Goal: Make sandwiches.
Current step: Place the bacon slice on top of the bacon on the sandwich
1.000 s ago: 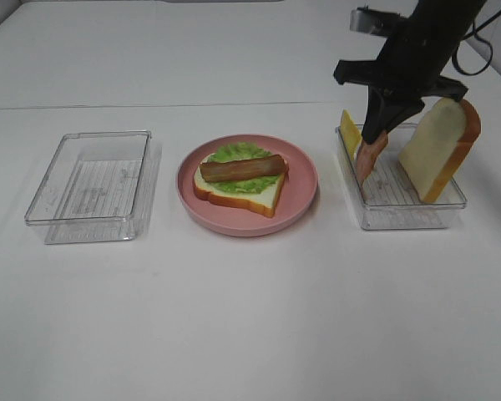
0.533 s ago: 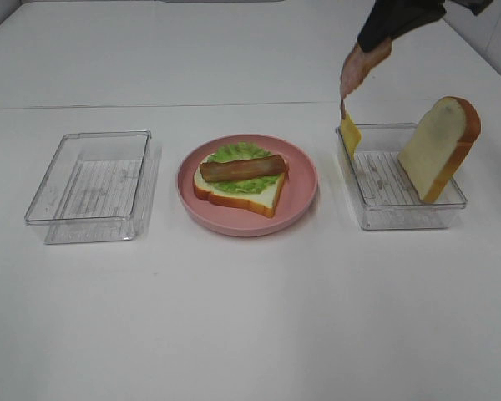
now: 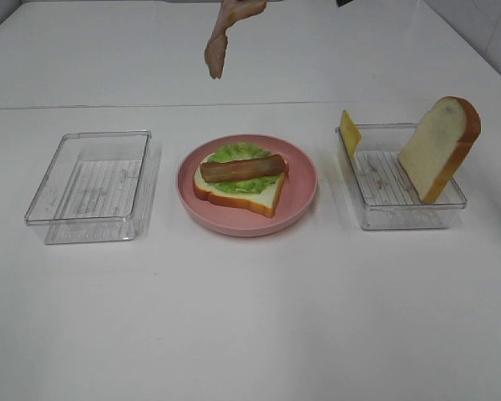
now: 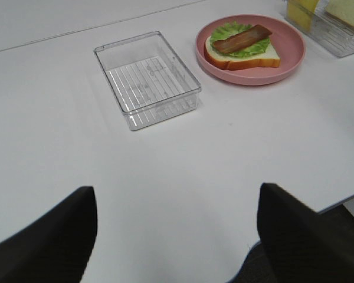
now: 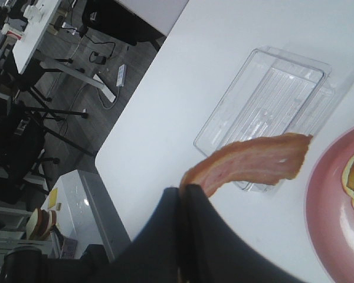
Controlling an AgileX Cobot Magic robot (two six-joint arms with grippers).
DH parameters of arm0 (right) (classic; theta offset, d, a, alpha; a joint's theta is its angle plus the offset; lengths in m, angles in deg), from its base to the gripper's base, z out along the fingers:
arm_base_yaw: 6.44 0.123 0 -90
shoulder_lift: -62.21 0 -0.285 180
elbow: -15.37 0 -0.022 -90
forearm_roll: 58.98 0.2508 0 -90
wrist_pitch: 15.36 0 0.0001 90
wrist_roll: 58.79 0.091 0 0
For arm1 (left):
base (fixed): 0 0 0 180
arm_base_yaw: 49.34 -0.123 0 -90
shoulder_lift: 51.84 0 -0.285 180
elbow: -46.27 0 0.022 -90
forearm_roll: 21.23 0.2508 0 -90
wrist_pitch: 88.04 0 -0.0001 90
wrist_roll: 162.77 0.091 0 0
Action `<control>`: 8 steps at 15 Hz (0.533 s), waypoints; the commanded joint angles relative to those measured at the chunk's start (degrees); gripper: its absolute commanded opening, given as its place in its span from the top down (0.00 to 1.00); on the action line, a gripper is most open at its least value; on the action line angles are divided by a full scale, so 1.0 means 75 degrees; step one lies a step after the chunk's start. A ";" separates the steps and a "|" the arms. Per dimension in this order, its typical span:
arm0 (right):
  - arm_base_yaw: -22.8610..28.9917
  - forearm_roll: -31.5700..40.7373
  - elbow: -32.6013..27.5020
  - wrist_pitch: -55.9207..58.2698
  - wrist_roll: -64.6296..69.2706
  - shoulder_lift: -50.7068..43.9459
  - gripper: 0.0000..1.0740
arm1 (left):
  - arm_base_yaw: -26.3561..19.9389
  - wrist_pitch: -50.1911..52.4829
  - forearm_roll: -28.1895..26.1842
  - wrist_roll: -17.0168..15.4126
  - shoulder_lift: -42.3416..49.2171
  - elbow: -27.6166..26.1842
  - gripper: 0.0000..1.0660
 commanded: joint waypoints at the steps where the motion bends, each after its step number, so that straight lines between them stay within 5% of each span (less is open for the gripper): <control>1: 0.0458 0.0214 0.0038 -0.0917 -0.0084 0.0565 1.00 | 0.0000 0.0084 0.0015 0.0015 0.0176 0.0046 0.32; 8: 0.0741 0.2040 0.0038 -0.2284 -0.0061 0.2399 1.00 | 0.0000 0.0084 0.0015 0.0015 0.0176 0.0046 0.32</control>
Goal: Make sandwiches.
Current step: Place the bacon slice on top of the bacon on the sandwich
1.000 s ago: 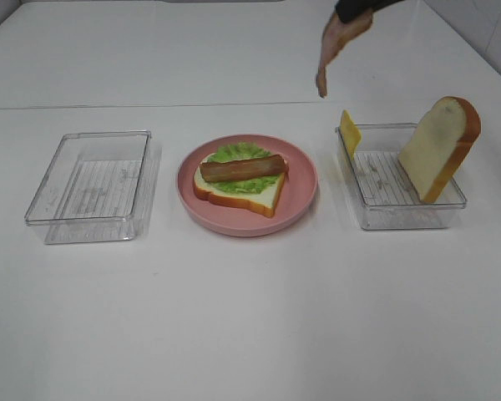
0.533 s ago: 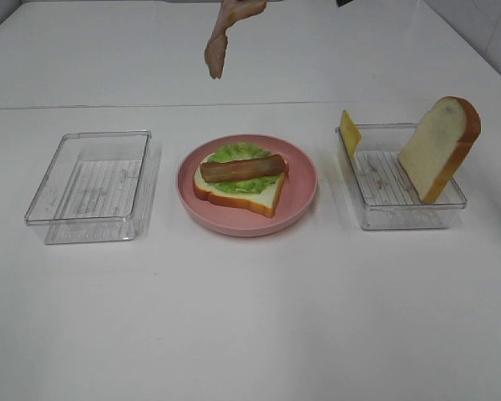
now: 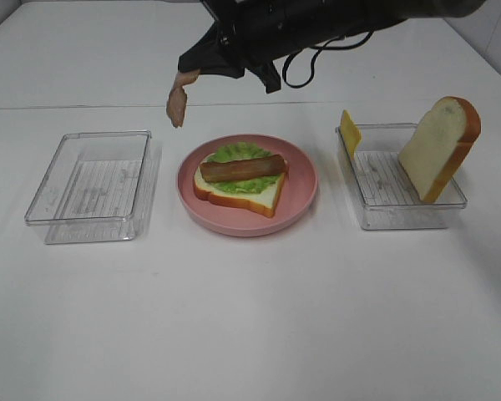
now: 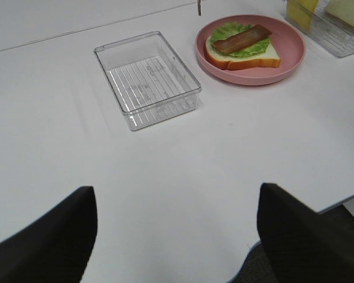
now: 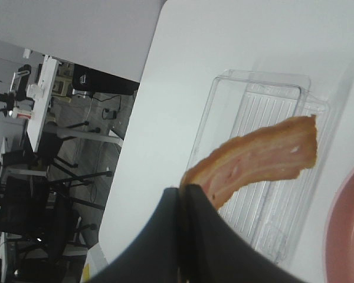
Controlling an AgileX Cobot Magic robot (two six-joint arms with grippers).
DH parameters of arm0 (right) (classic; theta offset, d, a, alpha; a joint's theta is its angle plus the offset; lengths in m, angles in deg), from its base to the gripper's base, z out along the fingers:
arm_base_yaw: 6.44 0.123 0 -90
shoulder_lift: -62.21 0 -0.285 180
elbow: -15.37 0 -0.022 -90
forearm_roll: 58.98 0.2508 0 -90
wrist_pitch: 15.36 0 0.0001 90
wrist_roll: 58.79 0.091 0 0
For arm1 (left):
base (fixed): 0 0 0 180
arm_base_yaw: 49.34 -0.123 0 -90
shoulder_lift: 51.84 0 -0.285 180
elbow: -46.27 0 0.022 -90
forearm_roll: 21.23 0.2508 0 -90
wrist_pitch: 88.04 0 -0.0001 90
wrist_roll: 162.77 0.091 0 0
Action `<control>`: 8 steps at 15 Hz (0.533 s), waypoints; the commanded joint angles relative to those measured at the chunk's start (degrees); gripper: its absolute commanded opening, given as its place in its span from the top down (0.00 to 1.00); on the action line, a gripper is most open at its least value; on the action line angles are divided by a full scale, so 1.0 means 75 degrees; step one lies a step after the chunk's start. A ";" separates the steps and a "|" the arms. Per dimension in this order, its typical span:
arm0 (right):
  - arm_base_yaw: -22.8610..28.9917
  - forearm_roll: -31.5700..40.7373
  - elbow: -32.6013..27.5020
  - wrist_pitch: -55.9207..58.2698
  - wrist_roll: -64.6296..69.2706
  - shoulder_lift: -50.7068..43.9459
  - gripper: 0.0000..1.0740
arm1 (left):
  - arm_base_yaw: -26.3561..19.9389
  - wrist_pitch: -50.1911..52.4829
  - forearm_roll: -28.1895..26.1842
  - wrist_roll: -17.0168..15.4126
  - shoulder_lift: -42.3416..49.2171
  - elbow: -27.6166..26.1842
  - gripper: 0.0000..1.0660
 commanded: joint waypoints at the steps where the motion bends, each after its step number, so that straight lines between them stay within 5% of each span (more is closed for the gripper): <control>1: 0.0000 0.0153 0.0038 0.0053 0.0199 0.0535 1.00 | 0.0000 0.0084 0.0015 0.0015 0.0176 0.0046 0.32; 8: -0.0145 -0.2804 0.0038 -0.0183 0.2506 0.0435 1.00 | 0.0000 0.0084 0.0023 0.0015 0.0176 0.0046 0.32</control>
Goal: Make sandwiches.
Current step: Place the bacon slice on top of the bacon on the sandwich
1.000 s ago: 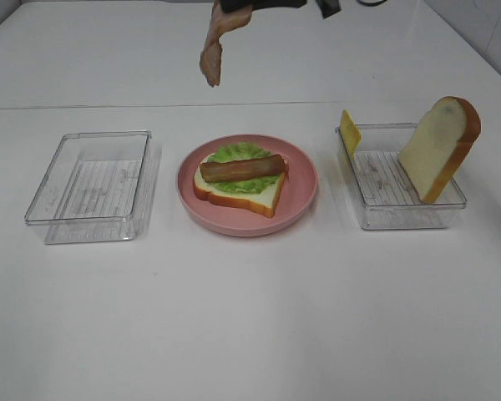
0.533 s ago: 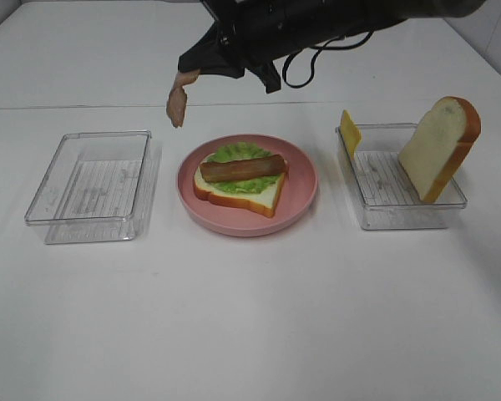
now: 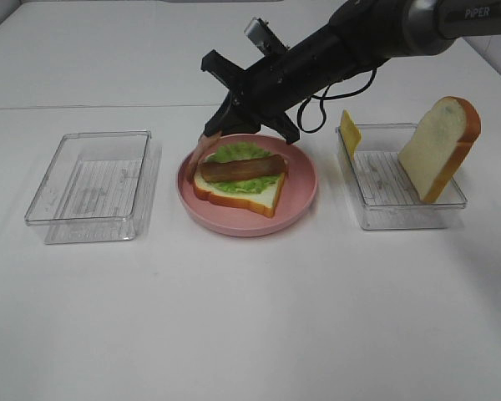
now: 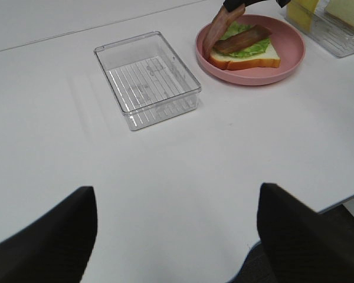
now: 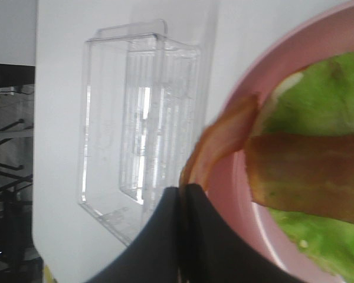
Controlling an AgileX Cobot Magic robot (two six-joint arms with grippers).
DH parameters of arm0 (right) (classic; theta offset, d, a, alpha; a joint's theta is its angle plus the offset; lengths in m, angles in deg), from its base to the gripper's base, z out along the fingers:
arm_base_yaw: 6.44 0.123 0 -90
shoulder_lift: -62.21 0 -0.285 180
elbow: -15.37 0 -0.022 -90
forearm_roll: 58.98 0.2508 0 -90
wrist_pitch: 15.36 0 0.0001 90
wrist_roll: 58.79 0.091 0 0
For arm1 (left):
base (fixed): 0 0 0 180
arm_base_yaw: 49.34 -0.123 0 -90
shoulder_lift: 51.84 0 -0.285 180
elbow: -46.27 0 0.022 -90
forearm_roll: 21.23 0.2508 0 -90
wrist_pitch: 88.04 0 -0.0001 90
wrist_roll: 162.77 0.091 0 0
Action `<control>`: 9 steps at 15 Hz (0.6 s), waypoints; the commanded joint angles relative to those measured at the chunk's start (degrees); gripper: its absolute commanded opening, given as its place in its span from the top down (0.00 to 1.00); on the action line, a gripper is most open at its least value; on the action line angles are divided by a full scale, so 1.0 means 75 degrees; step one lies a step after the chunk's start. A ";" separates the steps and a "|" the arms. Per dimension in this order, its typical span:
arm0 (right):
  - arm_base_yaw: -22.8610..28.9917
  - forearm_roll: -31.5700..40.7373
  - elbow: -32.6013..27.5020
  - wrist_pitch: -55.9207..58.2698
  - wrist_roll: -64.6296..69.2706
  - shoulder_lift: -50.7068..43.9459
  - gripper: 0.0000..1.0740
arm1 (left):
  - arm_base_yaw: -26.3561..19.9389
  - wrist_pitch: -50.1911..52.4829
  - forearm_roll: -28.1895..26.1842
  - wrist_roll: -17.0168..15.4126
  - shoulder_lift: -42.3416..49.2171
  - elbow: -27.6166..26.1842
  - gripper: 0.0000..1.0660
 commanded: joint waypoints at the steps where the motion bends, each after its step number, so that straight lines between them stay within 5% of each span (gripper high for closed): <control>1: -0.0153 -0.1238 0.0038 0.0076 0.0756 -0.0306 1.00 | 0.0000 0.0084 0.0023 0.0015 0.0176 0.0046 0.32; 3: -0.0153 -0.2567 0.0038 0.0252 0.1390 -0.0489 1.00 | 0.0000 0.0084 0.0023 0.0015 0.0176 0.0046 0.32; 7: -0.0153 -0.3400 0.0038 0.0657 0.2238 -0.0481 1.00 | 0.0000 0.0084 0.0023 0.0015 0.0176 0.0046 0.32; 9: -0.0153 -0.3407 0.0038 0.0665 0.2238 -0.0481 0.80 | 0.0000 0.0084 0.0023 0.0015 0.0176 0.0046 0.32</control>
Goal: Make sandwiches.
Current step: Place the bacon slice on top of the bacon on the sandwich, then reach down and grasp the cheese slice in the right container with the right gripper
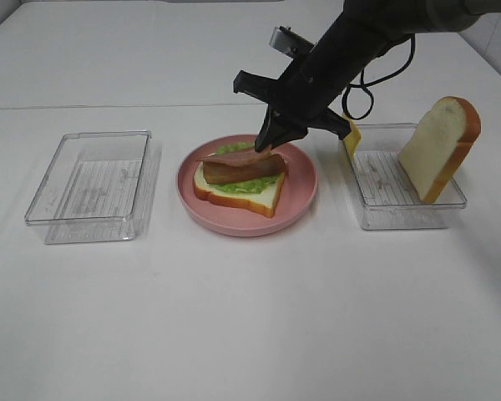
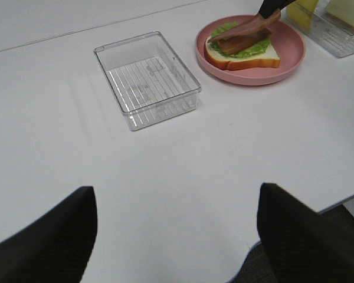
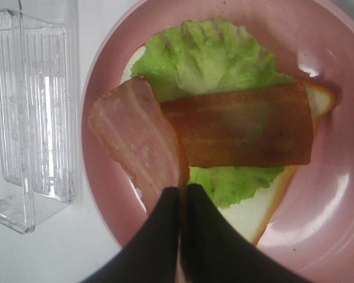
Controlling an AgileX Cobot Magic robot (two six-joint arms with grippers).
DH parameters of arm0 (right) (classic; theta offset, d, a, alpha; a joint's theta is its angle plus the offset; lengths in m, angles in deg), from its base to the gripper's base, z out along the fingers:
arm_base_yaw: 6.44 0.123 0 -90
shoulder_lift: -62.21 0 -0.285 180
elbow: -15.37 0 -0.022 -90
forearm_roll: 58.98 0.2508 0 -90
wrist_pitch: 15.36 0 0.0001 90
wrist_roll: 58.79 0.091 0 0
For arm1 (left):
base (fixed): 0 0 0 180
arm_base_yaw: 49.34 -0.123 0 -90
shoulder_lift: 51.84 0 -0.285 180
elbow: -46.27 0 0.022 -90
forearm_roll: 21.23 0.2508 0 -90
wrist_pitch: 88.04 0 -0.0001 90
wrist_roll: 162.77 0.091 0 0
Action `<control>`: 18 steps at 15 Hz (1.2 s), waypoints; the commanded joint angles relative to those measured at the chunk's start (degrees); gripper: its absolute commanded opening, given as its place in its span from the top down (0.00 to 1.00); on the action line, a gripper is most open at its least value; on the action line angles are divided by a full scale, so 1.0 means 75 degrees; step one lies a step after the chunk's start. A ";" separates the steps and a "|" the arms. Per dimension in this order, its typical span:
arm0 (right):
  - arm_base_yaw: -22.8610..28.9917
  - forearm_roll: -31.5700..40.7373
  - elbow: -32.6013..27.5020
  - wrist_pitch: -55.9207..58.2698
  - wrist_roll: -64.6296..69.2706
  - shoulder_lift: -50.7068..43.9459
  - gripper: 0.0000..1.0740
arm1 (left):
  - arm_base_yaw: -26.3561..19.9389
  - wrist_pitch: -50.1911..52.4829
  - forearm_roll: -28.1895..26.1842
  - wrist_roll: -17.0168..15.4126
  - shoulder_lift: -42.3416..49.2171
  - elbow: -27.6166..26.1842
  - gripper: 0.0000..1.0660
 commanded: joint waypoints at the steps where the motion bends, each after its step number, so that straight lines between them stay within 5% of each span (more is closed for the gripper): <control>1: -0.0008 -0.0069 0.0038 0.0099 0.0084 -0.0046 0.65 | 0.0000 0.0076 0.0023 0.0015 0.0176 0.0046 0.32; 3: -0.0008 -0.0076 0.0038 0.0313 0.0053 -0.0053 0.32 | 0.0000 0.0076 0.0023 0.0015 0.0176 0.0046 0.32; 4: -0.0008 -0.0107 0.0046 0.0443 -0.0008 -0.0084 0.26 | 0.0000 0.0076 0.0023 0.0015 0.0176 0.0046 0.32; 14: -0.0244 -0.3071 0.0046 0.1031 0.0252 -0.2215 0.26 | 0.0000 0.0076 0.0023 0.0015 0.0176 0.0046 0.32; 18: -0.0955 -0.3094 0.0046 0.0978 0.0252 -0.2070 0.26 | 0.0000 0.0076 0.0023 0.0015 0.0176 0.0046 0.32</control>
